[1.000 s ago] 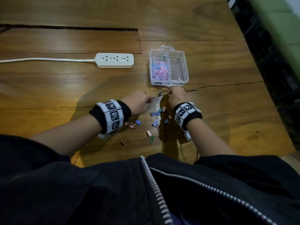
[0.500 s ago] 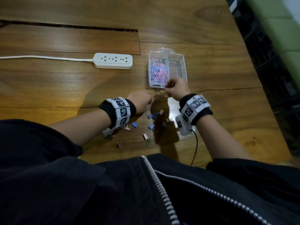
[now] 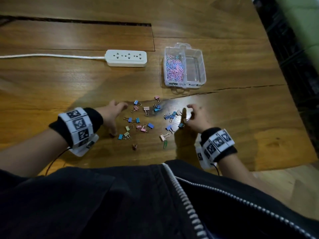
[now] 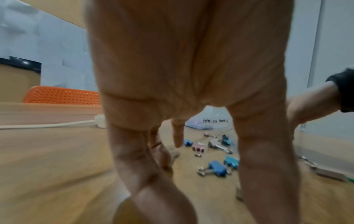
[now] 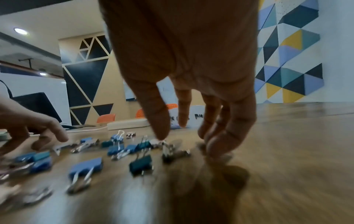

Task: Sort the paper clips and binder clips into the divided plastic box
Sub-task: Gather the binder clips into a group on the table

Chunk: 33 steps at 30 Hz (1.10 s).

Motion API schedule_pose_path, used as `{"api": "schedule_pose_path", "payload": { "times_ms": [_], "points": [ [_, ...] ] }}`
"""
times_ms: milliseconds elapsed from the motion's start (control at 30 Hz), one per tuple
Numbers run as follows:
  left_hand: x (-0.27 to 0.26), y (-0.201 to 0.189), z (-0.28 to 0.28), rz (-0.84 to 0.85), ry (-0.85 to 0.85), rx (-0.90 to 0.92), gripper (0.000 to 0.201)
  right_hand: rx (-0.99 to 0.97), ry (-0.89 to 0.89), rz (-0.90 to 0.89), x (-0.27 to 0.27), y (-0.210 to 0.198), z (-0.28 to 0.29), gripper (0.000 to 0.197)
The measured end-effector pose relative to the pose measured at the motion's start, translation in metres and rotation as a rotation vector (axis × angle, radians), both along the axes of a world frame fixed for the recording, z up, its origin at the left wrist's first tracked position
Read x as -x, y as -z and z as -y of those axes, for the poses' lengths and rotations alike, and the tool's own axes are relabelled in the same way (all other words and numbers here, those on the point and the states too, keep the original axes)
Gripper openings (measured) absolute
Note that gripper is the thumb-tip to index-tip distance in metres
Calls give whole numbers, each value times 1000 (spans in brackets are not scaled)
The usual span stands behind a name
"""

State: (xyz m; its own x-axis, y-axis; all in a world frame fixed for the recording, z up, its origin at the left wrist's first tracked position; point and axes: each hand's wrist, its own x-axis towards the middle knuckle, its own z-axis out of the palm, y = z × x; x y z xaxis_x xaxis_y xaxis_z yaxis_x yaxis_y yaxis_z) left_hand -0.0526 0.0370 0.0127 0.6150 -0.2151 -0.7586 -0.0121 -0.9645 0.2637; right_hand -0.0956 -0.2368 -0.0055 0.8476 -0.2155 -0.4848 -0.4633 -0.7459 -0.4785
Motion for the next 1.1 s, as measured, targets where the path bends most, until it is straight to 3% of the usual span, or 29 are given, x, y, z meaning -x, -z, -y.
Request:
{"api": "schedule_pose_path", "payload": {
  "times_ms": [100,400,500,600,700,933,1100],
  "points": [
    [21,6,-1,1,-44,24,110,-3,20,-95,22,5,-3,63],
    [36,13,26,117,-192,296,85,-189,-34,67,36,11,-28,56],
    [46,12,25,85,-149,250,96,-184,-65,9,46,4,-24,56],
    [58,10,19,-5,-147,200,110,-57,-248,-124,59,0,-34,56],
    [66,10,21,8,-173,219,116,0,-326,-80,62,3,-52,53],
    [63,15,39,181,-150,320,93,-52,-189,7,51,5,-55,36],
    [62,11,35,282,60,149,90,-20,-257,21,63,4,-44,22]
  ]
}}
